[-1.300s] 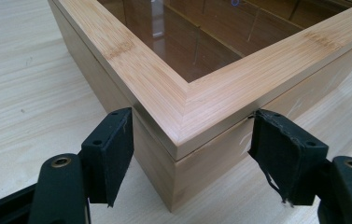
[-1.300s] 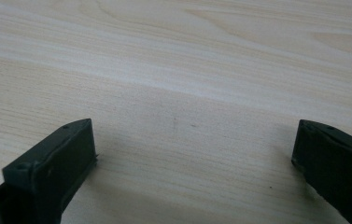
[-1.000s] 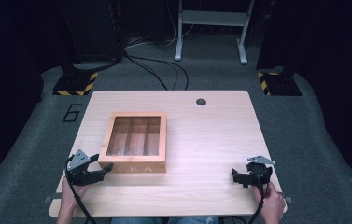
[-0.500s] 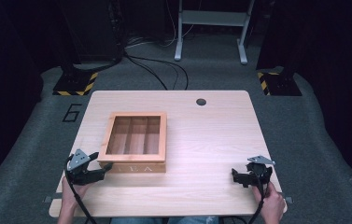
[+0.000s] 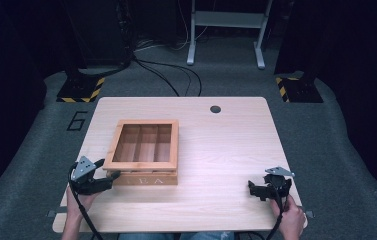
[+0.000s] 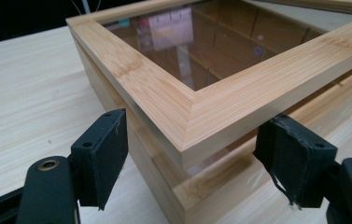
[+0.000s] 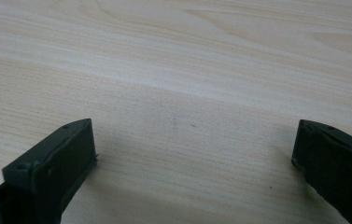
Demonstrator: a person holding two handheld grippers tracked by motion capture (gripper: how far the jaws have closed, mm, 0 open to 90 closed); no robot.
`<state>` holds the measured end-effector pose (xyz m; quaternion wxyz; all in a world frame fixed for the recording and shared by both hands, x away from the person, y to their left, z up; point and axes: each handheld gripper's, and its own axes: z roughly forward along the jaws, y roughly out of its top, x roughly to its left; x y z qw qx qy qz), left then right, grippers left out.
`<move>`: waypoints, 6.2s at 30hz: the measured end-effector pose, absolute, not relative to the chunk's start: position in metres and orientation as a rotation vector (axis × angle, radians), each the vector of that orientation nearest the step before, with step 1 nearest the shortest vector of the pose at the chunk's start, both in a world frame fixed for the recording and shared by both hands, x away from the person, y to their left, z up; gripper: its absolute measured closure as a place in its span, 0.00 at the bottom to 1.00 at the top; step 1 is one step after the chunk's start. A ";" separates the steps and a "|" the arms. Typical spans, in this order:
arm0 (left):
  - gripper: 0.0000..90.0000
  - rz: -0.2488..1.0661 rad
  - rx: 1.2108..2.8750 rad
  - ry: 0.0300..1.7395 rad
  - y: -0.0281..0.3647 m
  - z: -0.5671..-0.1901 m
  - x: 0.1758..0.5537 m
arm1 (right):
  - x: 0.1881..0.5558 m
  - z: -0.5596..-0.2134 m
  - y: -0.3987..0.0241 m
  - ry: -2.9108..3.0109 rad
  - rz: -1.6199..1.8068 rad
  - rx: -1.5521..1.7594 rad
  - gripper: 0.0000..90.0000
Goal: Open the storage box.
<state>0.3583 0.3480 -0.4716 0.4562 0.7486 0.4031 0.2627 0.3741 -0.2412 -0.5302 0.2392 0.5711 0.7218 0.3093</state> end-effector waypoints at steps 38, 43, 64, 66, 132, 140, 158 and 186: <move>0.50 0.822 1.725 0.994 0.345 -0.439 0.379 | 0.374 -0.530 -0.241 1.976 0.847 1.563 0.00; 0.56 0.871 1.718 1.015 0.342 -0.439 0.382 | 0.374 -0.530 -0.241 1.976 0.847 1.563 0.00; 0.71 0.874 1.674 1.084 0.343 -0.414 0.397 | 0.374 -0.530 -0.241 1.976 0.849 1.563 0.00; 0.71 0.864 1.681 1.090 0.343 -0.409 0.400 | 0.374 -0.530 -0.241 1.975 0.849 1.563 0.00; 0.71 0.729 1.799 1.106 0.352 -0.345 0.464 | 0.374 -0.530 -0.241 1.976 0.846 1.563 0.00; 0.71 0.724 1.804 1.108 0.353 -0.341 0.470 | 0.374 -0.530 -0.241 1.976 0.846 1.566 0.00; 0.71 0.733 1.805 1.101 0.352 -0.343 0.467 | 0.374 -0.530 -0.241 1.976 0.846 1.564 0.00; 0.71 0.732 1.807 1.098 0.353 -0.343 0.467 | 0.374 -0.530 -0.241 1.976 0.847 1.564 0.00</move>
